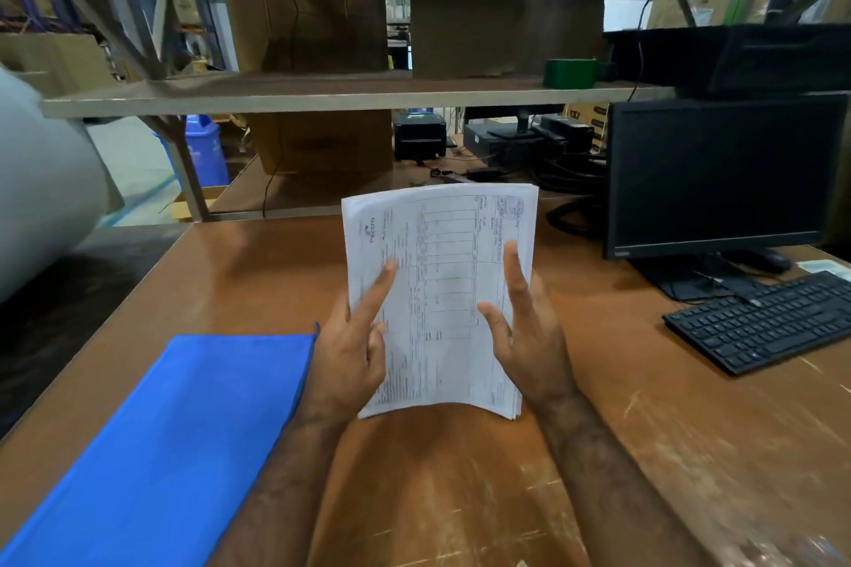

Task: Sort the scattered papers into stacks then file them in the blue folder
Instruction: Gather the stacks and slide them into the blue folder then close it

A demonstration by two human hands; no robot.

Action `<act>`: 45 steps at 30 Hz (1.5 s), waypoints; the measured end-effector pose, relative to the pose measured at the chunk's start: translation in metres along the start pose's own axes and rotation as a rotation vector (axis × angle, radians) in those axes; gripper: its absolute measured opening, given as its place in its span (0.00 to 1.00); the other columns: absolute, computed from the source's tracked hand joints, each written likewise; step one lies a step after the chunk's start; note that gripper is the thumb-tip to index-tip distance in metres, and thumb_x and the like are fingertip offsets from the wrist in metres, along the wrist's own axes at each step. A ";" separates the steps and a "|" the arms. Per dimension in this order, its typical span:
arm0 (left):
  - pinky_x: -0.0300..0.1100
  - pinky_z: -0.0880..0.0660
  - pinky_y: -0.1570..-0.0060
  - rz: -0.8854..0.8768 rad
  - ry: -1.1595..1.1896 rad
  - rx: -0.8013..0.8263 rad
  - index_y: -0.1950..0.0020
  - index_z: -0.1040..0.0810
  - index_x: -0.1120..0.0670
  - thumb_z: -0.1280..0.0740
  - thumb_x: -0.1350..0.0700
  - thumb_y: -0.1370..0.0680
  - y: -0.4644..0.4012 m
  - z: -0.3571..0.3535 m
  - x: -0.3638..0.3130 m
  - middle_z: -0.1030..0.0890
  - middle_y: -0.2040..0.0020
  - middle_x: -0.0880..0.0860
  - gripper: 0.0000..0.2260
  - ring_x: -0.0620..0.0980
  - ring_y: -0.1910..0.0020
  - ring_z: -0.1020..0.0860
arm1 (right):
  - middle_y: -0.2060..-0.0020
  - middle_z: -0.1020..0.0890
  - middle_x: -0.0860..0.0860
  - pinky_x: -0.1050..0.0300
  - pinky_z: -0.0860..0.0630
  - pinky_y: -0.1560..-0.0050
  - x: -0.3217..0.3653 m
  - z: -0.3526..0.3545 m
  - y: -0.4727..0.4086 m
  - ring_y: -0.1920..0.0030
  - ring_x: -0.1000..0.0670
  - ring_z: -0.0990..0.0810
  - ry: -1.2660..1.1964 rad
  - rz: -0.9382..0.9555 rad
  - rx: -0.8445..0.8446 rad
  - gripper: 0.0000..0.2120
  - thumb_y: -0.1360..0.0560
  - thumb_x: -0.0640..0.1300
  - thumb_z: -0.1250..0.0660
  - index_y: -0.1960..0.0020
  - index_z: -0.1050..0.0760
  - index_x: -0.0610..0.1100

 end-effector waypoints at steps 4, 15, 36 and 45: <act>0.33 0.20 0.49 0.041 -0.004 0.060 0.20 0.48 0.30 0.34 0.57 0.18 0.005 -0.009 0.015 0.31 0.29 0.41 0.36 0.40 0.36 0.24 | 0.34 0.27 0.62 0.73 0.28 0.39 -0.016 -0.015 0.005 0.36 0.59 0.25 -0.138 -0.055 0.142 0.29 0.18 0.44 0.33 0.23 0.38 0.66; 0.24 0.25 0.55 0.053 0.129 0.049 0.20 0.48 0.32 0.31 0.58 0.19 -0.001 -0.004 0.001 0.37 0.33 0.24 0.38 0.20 0.40 0.30 | 0.42 0.17 0.44 0.50 0.15 0.52 -0.013 -0.008 0.001 0.52 0.45 0.16 -0.056 -0.042 0.119 0.37 0.19 0.47 0.31 0.19 0.48 0.65; 0.37 0.21 0.41 0.079 0.284 0.058 0.30 0.23 0.43 0.28 0.53 0.21 0.030 -0.011 0.007 0.25 0.33 0.31 0.20 0.34 0.34 0.26 | 0.26 0.31 0.62 0.59 0.26 0.33 -0.013 -0.011 0.033 0.29 0.59 0.28 -0.256 -0.124 0.232 0.31 0.18 0.43 0.34 0.21 0.41 0.62; 0.40 0.19 0.56 0.626 0.625 0.203 0.41 0.16 0.45 0.33 0.70 0.21 0.048 -0.040 0.047 0.20 0.36 0.48 0.20 0.47 0.47 0.16 | 0.33 0.20 0.53 0.46 0.21 0.36 -0.042 -0.046 0.082 0.39 0.51 0.18 -0.711 -0.770 0.645 0.18 0.17 0.38 0.35 0.32 0.23 0.56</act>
Point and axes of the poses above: each hand's wrist, its own y-axis away from the middle knuckle, its own z-axis out of the back of the hand, x = y × z, the point moved 10 cm from there along -y, towards the middle knuckle
